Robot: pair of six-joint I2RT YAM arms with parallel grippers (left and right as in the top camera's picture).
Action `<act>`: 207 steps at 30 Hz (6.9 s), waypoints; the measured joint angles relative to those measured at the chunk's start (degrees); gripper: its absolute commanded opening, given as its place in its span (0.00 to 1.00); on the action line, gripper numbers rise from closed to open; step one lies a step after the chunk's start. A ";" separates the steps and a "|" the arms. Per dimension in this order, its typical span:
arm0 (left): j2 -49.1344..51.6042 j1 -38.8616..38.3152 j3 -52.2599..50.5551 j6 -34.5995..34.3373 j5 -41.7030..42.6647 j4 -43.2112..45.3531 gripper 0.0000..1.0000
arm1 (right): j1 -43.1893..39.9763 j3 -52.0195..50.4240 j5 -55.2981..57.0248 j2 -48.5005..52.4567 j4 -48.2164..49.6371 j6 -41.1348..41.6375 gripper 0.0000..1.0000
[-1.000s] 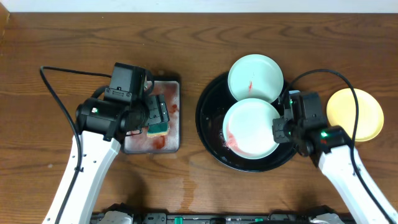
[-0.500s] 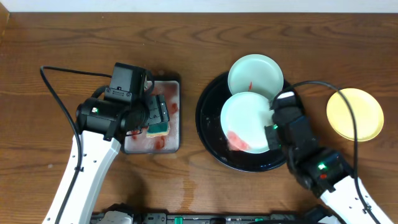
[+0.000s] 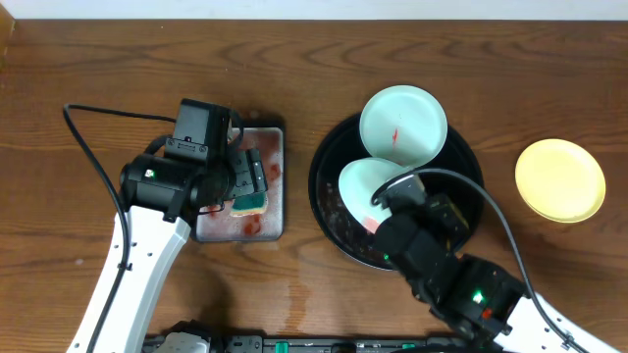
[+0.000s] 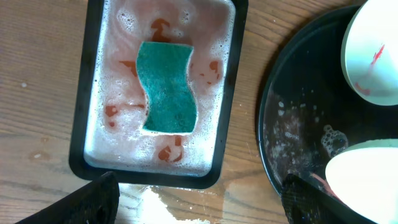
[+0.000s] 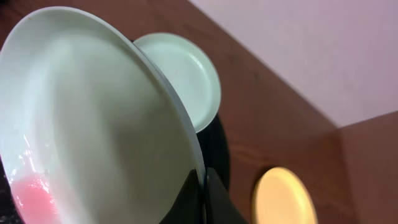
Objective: Clean dirty plates on tray and stack at the side
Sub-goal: 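Lift the scrubbed blue-green plate with right gripper and carry it right, then lower the blue-green plate onto the yellow plate at right, then grasp the rim of the remaining blue-green plate with right gripper, then grasp the green sponge in the basin with the left gripper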
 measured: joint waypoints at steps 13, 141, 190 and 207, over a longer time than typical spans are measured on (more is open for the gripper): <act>0.00 0.00 0.00 -0.02 -0.02 -0.02 0.84 | 13.51 0.00 17.66 -0.02 1.55 -9.44 0.01; 0.00 0.00 0.00 -0.02 0.17 -0.02 0.84 | -49.59 6.64 -51.56 45.97 33.51 5.35 0.01; 0.00 0.00 0.00 -0.02 0.17 -0.02 0.84 | -48.83 6.67 -55.71 25.05 3.85 17.42 0.01; 0.00 0.00 0.00 -0.02 0.26 -1.38 0.84 | -48.81 -1.36 -57.61 23.61 4.15 25.86 0.38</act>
